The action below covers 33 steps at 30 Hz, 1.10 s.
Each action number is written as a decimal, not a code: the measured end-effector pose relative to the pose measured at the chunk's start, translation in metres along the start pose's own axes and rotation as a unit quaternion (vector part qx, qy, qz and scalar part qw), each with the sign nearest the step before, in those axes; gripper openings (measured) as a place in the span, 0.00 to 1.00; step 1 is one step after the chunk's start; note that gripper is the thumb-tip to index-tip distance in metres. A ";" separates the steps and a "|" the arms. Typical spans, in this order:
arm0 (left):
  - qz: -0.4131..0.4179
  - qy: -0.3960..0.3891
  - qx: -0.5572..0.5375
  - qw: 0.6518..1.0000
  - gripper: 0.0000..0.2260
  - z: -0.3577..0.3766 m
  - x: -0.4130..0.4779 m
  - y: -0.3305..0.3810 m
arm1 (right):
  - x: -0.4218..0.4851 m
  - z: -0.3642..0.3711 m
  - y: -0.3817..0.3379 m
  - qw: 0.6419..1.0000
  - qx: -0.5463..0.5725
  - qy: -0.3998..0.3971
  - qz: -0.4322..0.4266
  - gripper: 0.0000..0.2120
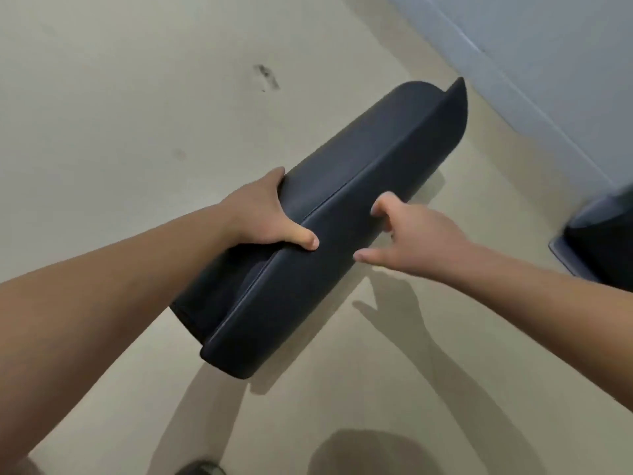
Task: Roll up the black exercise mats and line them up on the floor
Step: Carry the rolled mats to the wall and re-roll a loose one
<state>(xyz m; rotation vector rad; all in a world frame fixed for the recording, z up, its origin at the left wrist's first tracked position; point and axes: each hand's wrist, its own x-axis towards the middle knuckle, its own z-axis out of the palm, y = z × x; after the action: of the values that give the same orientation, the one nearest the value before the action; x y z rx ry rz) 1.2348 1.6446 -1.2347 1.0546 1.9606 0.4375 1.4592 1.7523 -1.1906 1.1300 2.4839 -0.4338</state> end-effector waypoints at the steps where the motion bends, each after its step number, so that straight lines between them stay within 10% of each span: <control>1: 0.021 -0.017 0.067 0.997 0.47 0.006 0.001 0.006 | 0.001 -0.008 0.016 0.996 -0.075 0.042 -0.025 0.39; 6: 0.153 -0.068 0.325 0.931 0.58 0.022 0.003 0.030 | -0.005 -0.008 0.085 0.944 -0.289 0.113 -0.113 0.73; 9: 0.220 -0.093 0.420 0.875 0.59 0.022 0.008 0.039 | 0.001 0.000 0.086 0.949 -0.290 -0.013 -0.122 0.80; 12: 0.263 -0.115 0.466 0.837 0.59 0.027 0.009 0.045 | -0.005 0.019 0.083 0.967 -0.213 -0.102 -0.096 0.80; 19: 0.360 -0.109 0.507 0.776 0.56 0.063 0.015 0.100 | -0.075 0.056 0.123 0.995 -0.096 -0.034 0.000 0.71; 33: 0.525 -0.111 0.523 0.662 0.58 0.341 0.032 0.364 | -0.261 0.096 0.397 0.963 -0.075 0.004 0.258 0.70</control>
<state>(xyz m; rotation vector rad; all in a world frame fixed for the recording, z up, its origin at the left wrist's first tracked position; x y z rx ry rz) 1.6881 1.8545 -1.2204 2.8261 1.0385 -0.3617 1.9425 1.7915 -1.2041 1.6387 2.0702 -0.0877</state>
